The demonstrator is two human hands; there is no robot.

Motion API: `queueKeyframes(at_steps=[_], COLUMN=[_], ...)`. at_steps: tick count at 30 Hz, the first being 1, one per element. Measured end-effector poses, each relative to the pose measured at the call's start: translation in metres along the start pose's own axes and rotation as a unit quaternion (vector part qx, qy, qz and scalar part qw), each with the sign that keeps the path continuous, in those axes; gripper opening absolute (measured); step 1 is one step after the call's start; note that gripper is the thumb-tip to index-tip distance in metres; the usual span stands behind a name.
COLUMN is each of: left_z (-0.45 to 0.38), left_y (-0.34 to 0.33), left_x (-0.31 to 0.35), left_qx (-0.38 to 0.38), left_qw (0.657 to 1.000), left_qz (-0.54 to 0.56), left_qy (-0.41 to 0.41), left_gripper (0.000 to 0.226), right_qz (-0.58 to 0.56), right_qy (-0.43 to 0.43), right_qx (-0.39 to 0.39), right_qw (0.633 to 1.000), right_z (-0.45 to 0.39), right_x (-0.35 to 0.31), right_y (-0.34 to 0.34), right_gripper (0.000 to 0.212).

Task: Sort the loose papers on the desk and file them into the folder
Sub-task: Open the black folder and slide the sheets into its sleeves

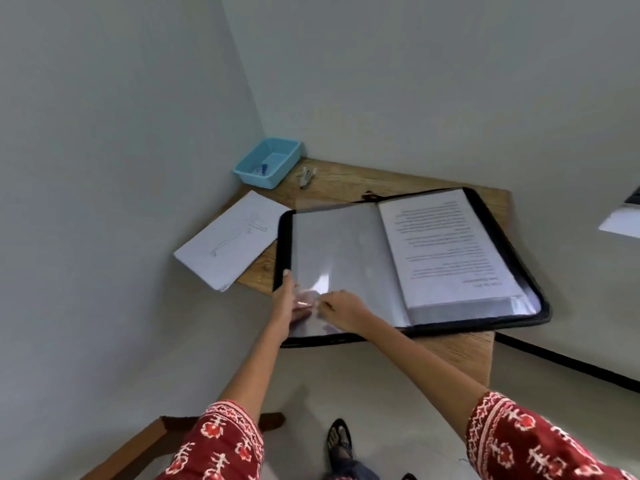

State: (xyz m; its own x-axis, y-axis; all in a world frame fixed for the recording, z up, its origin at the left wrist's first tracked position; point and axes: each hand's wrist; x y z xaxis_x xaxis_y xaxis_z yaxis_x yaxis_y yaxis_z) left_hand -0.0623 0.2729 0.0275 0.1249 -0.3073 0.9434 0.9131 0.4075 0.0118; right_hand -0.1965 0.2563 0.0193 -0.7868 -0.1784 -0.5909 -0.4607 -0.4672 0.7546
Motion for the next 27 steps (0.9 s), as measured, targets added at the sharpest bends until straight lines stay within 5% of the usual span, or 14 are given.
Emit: queueKeyframes(at_steps=[7,12,15,17,23,27], left_z=[-0.031,-0.085,-0.114,-0.131,-0.156,-0.171], left_y=[0.050,0.086,0.112,0.125,0.140,0.141], left_x=[-0.002,0.005,0.012,0.017,0.034,0.053], left_qx=[0.013,0.167,0.275,0.266,0.253,0.240], left_qw=[0.997,0.983,0.953,0.954,0.967,0.969], left_qz=[-0.073,-0.059,-0.106,-0.092,-0.019,0.065], left_qy=[0.036,0.039,0.074,0.107,0.014,-0.004], left_gripper=[0.015,0.009,0.057,0.072,0.039,0.038], right_qz=[-0.065,-0.098,-0.140,-0.137,-0.146,-0.173], right_qy=[-0.045,-0.101,-0.123,-0.129,-0.156,-0.169], right_qx=[0.014,0.027,0.035,0.042,0.047,0.038], right_qw=[0.997,0.990,0.982,0.981,0.976,0.970], right_z=[-0.051,-0.091,-0.113,-0.127,-0.141,-0.147], right_x=[-0.032,-0.043,-0.050,-0.055,-0.059,-0.062], right_y=[0.001,-0.011,-0.016,-0.019,-0.026,-0.021], right_gripper=[0.050,0.038,0.036,0.035,0.032,0.033])
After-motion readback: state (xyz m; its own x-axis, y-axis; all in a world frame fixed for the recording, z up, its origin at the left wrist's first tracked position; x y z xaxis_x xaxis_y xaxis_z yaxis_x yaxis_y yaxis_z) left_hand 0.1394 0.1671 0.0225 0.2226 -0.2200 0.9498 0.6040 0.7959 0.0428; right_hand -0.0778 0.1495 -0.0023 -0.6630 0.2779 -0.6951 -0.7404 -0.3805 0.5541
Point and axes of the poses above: each hand's wrist, its own z-axis away from the middle knuckle, its own y-axis out of the back of the hand, x = y × z, and after that the axes turned 10 degrees about -y, right-handed
